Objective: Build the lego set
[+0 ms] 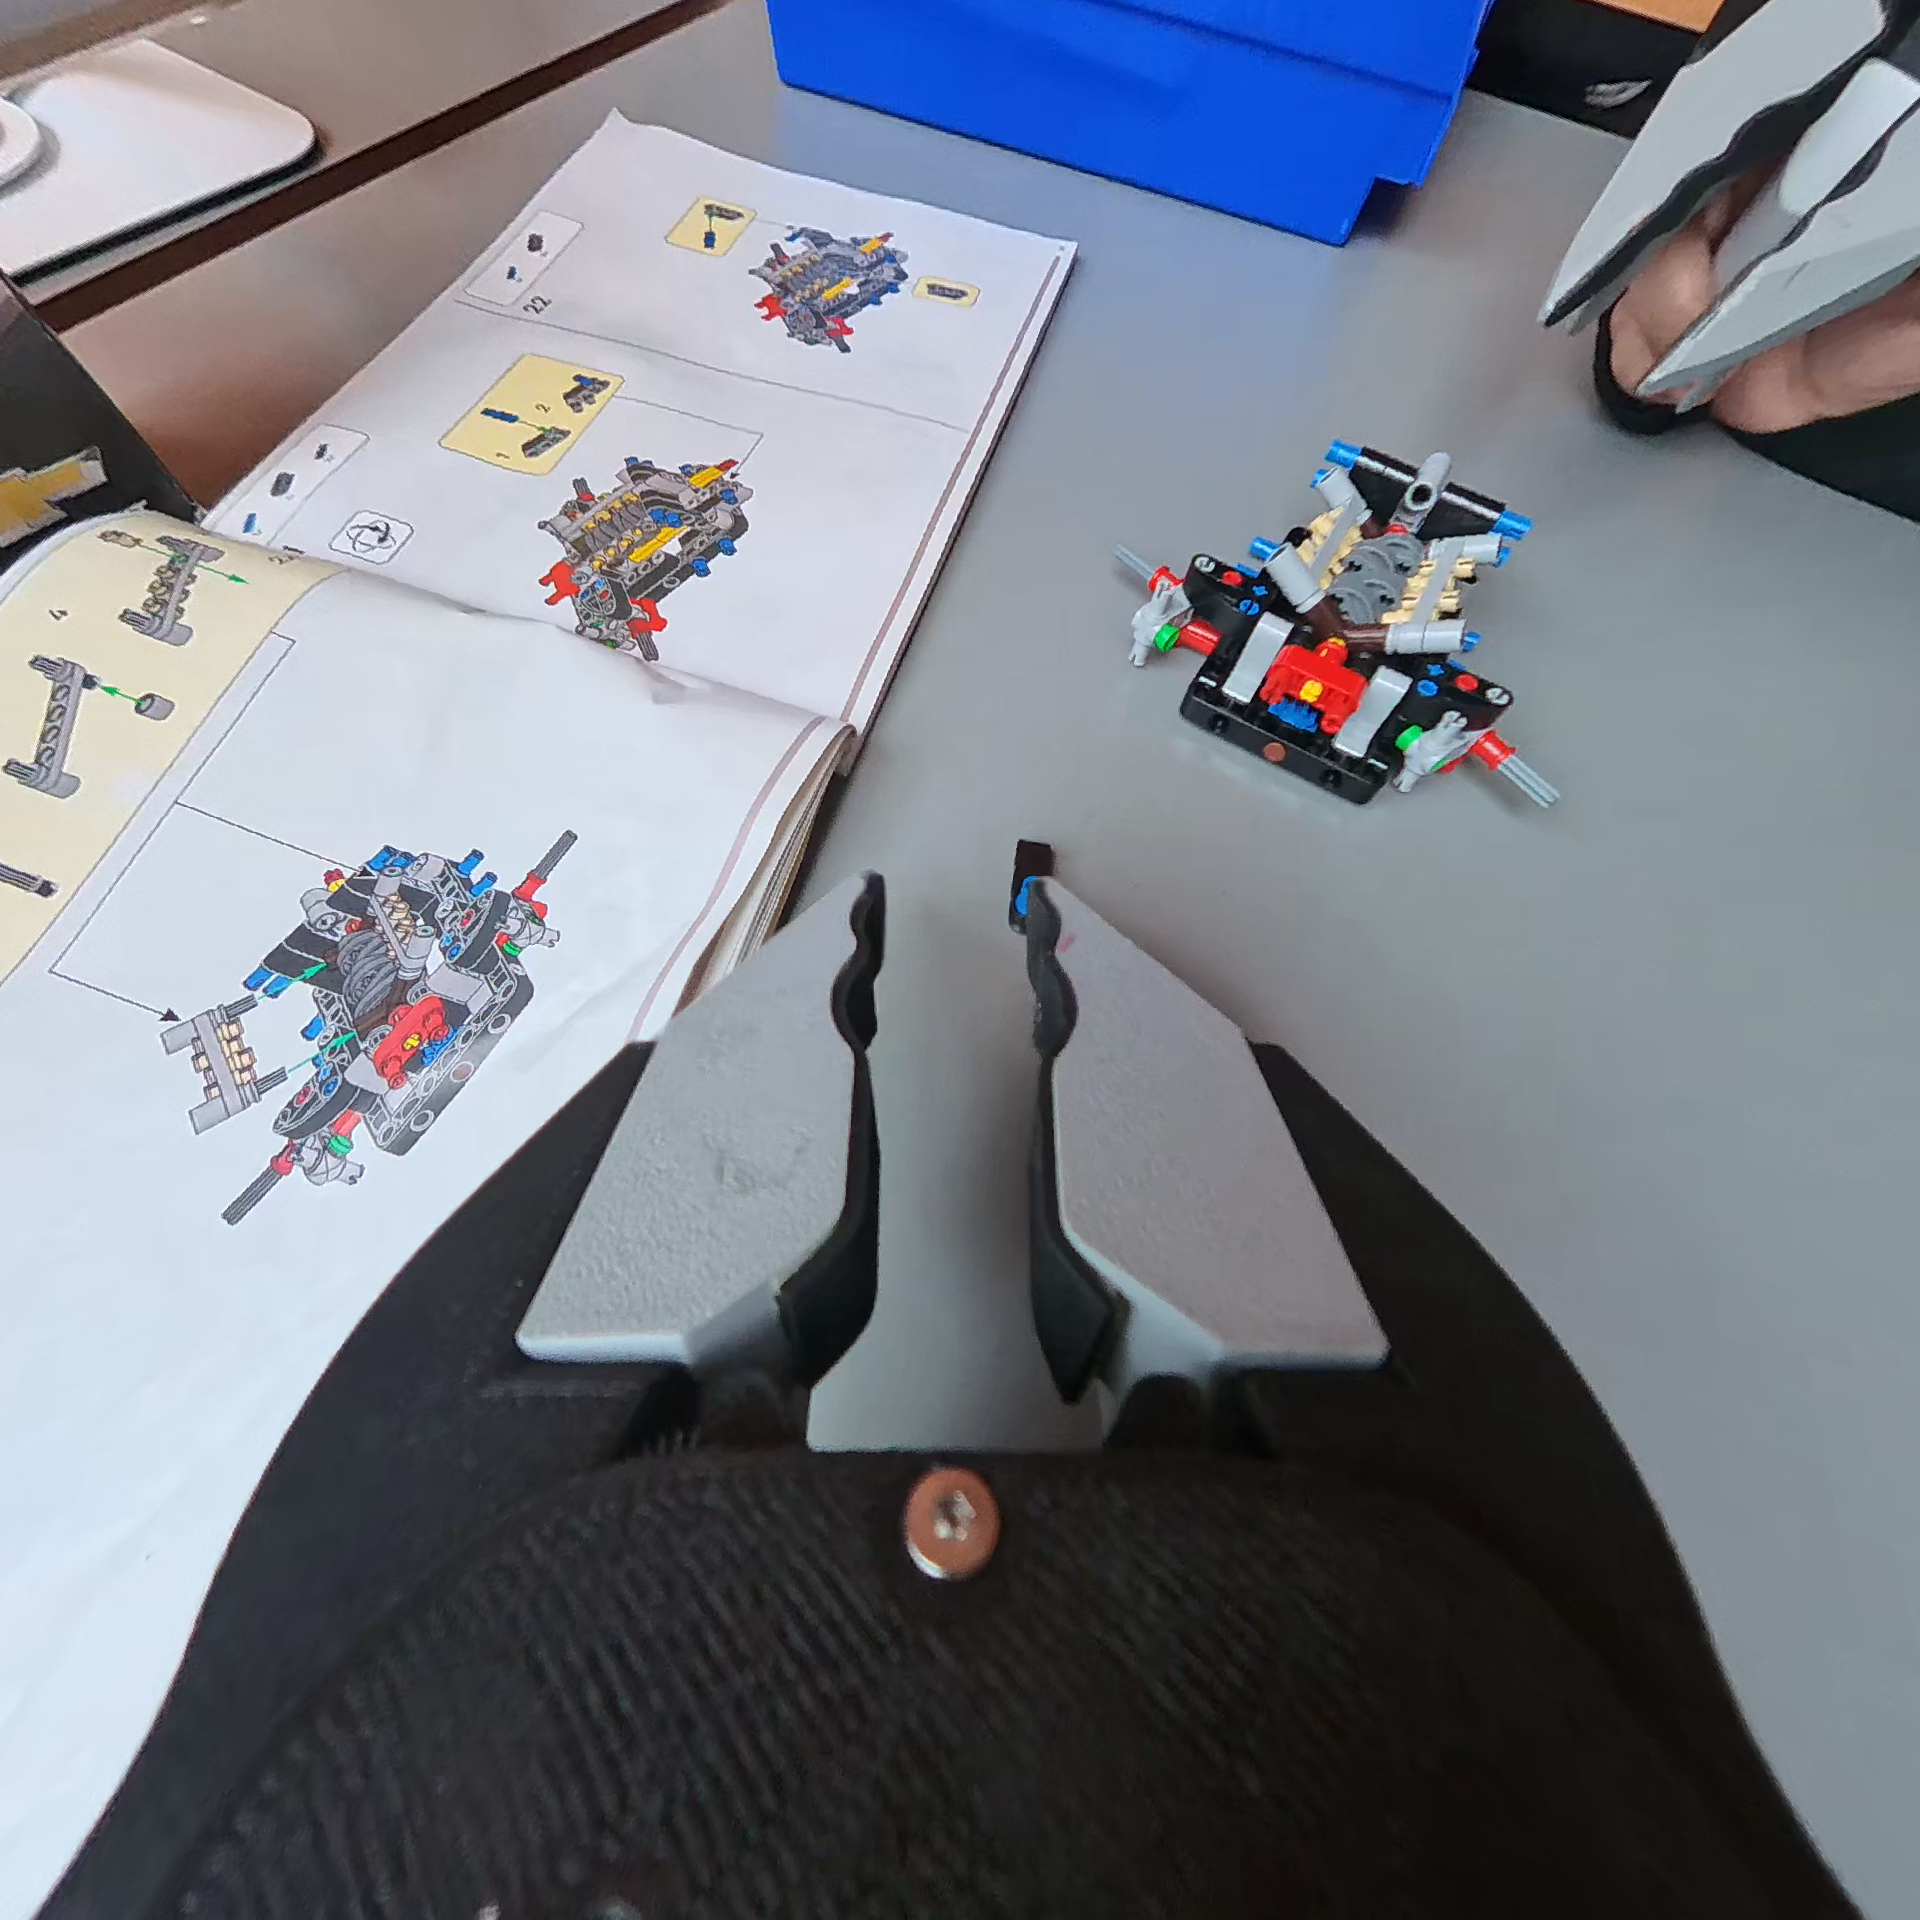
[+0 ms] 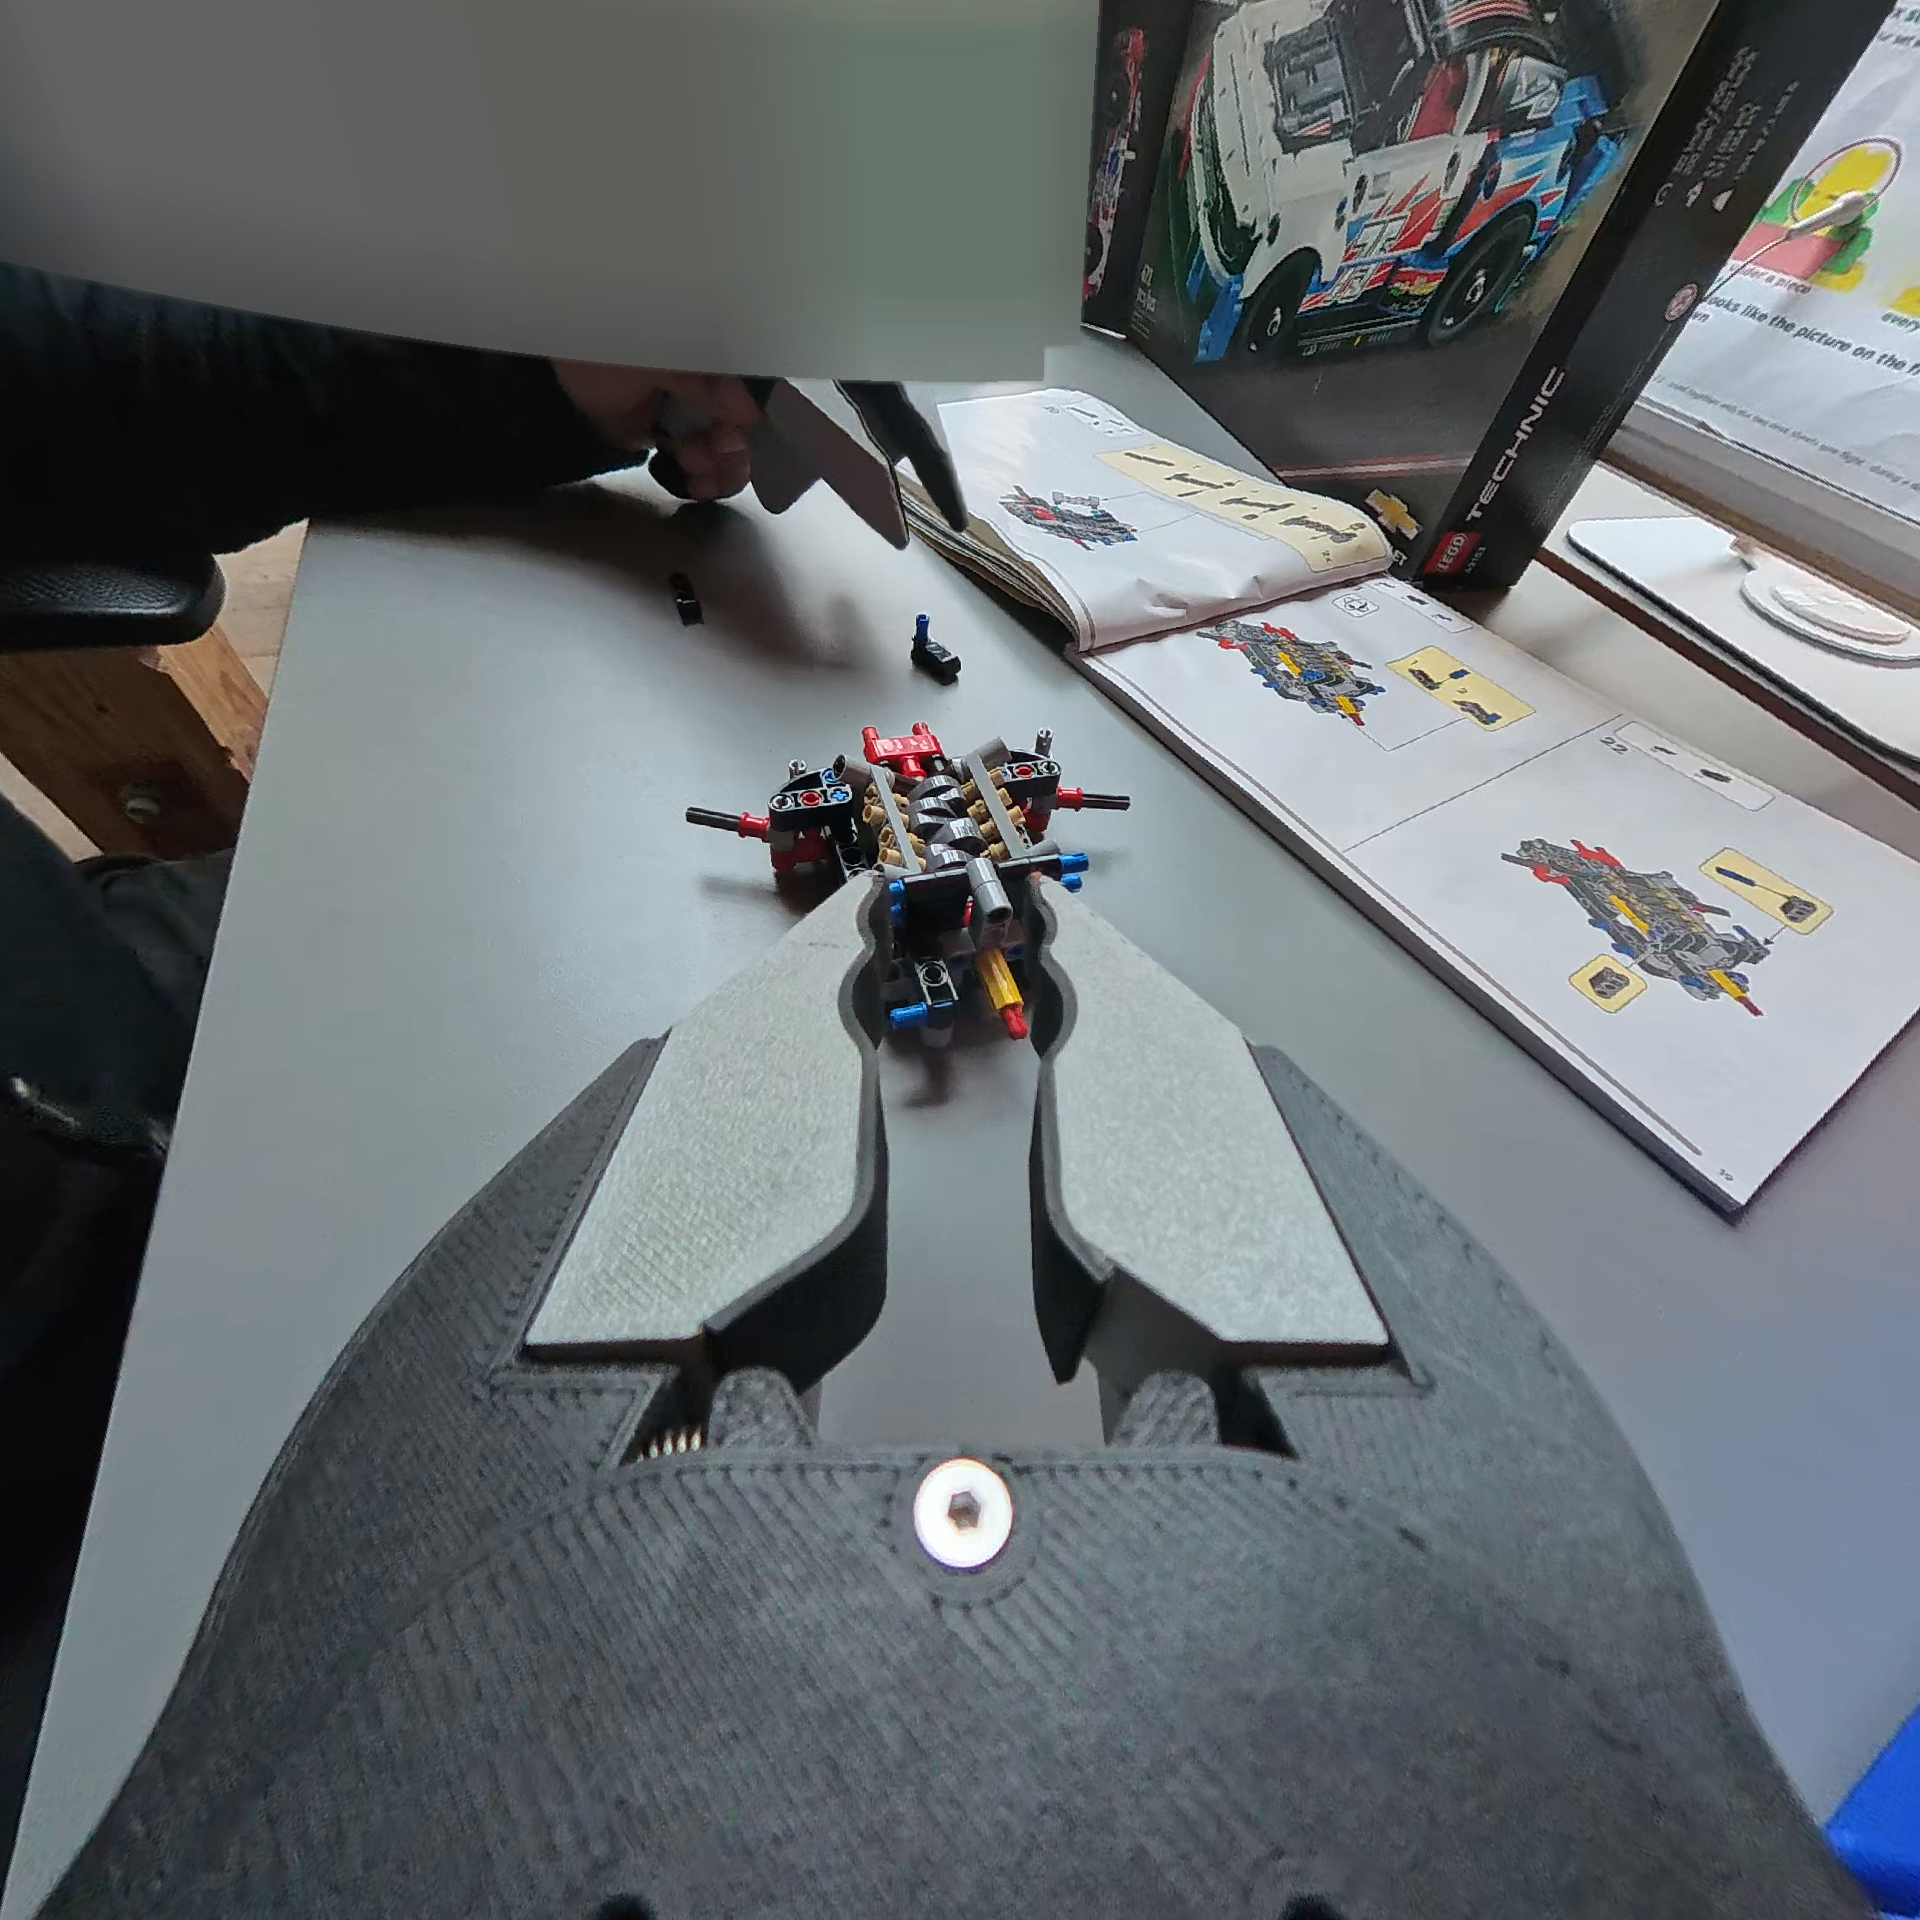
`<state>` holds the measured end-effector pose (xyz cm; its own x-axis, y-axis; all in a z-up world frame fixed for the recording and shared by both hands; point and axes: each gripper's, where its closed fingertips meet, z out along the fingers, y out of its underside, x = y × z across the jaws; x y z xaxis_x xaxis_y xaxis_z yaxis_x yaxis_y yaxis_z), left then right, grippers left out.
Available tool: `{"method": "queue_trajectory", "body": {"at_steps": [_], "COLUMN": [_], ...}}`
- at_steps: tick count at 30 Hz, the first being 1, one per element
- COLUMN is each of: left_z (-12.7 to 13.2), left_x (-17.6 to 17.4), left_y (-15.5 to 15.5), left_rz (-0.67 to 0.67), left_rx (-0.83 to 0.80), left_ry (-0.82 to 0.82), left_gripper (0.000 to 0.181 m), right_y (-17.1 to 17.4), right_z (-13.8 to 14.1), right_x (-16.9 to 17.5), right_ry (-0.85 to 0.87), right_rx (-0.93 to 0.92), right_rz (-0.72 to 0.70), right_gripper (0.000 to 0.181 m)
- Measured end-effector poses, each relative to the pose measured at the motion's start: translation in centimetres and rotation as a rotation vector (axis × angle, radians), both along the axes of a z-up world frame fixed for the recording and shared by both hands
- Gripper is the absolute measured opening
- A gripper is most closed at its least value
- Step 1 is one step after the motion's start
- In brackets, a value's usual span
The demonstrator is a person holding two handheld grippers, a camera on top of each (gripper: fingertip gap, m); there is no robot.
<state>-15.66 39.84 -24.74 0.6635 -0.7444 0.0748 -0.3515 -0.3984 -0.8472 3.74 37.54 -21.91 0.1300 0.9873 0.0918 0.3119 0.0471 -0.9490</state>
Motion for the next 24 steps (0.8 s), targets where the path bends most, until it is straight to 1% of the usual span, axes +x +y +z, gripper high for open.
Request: {"method": "queue_trajectory", "body": {"at_steps": [6, 9, 14, 24], "left_z": [0.2, 0.2, 1.6, 1.4], "left_x": [0.5, 1.2, 1.9, 2.0], "left_y": [0.0, -0.6, -1.2, -1.3], "left_rz": [-0.013, -0.076, -0.142, -0.137], "left_rx": [-0.003, -0.012, 0.058, 0.091], "left_ry": [-0.033, -0.054, -0.121, -0.073], "left_gripper": [0.025, 0.028, 0.028, 0.028], "right_y": [0.1, 0.2, 0.1, -0.2], "right_z": [0.3, 0.6, 0.8, 1.2], "right_x": [0.1, 0.2, 0.3, 0.5], "right_ry": [0.025, 0.048, 0.060, 0.086], "right_rx": [-0.027, -0.044, -0.046, -0.051], "right_rz": [0.010, 0.012, 0.022, 0.024], "right_gripper": [0.021, 0.022, 0.023, 0.023]}}
